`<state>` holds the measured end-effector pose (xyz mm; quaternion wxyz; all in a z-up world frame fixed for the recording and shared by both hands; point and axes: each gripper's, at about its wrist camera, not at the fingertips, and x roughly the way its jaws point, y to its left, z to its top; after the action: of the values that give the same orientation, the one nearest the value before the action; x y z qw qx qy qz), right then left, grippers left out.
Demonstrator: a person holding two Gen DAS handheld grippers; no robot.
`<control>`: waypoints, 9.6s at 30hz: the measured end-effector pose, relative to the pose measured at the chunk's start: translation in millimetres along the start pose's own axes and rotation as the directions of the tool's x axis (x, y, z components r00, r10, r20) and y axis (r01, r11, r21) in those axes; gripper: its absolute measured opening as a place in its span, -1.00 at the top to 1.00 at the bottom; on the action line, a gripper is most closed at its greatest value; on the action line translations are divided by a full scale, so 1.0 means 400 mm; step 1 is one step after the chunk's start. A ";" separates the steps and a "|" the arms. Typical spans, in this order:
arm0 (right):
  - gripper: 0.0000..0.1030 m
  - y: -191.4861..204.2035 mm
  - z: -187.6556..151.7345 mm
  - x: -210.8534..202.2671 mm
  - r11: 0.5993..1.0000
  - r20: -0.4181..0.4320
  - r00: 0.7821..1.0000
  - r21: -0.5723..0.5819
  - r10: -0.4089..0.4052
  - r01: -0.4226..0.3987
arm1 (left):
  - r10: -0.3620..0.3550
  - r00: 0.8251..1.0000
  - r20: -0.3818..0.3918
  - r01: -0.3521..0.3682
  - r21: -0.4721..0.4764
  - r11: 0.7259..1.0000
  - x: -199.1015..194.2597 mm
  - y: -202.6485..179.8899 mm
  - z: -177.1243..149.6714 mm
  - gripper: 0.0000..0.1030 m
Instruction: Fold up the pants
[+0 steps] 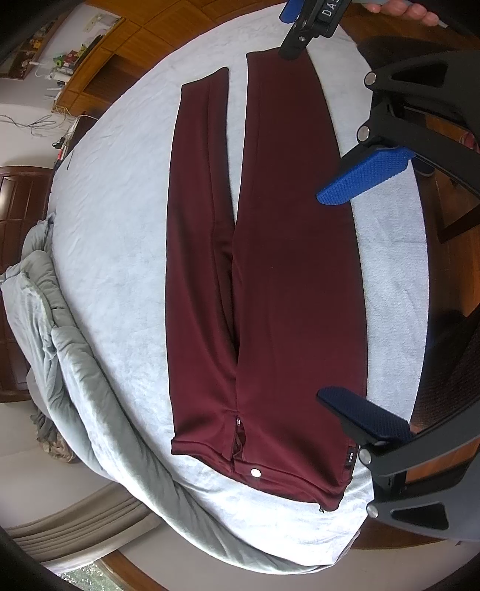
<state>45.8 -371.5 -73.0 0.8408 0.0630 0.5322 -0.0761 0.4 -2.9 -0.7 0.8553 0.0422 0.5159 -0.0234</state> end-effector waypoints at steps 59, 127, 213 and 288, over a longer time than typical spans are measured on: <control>-0.95 0.013 0.044 0.010 1.000 0.007 1.000 -0.003 -0.006 0.006 | -0.015 0.999 0.042 0.015 -0.006 1.000 -0.028 -0.005 0.054 -0.93; 0.62 -0.562 0.598 0.354 0.874 0.084 0.886 -0.228 0.457 -0.429 | -0.572 0.577 -0.583 0.812 0.330 0.482 0.734 -0.565 0.642 -0.92; -0.46 -0.595 -0.031 0.413 0.660 -0.038 0.766 0.535 0.642 -0.527 | -0.298 0.932 -0.208 0.359 0.397 0.845 0.505 -0.556 0.049 0.59; 0.86 0.410 0.014 0.321 0.563 -0.447 0.772 -0.528 0.452 -0.636 | -0.163 0.985 -0.051 0.133 -0.364 0.922 0.265 0.356 -0.106 -0.66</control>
<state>136.8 -219.4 -182.9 0.7105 -0.0628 0.5828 0.3893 24.6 143.4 -107.3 0.8229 -0.1528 0.5473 0.0083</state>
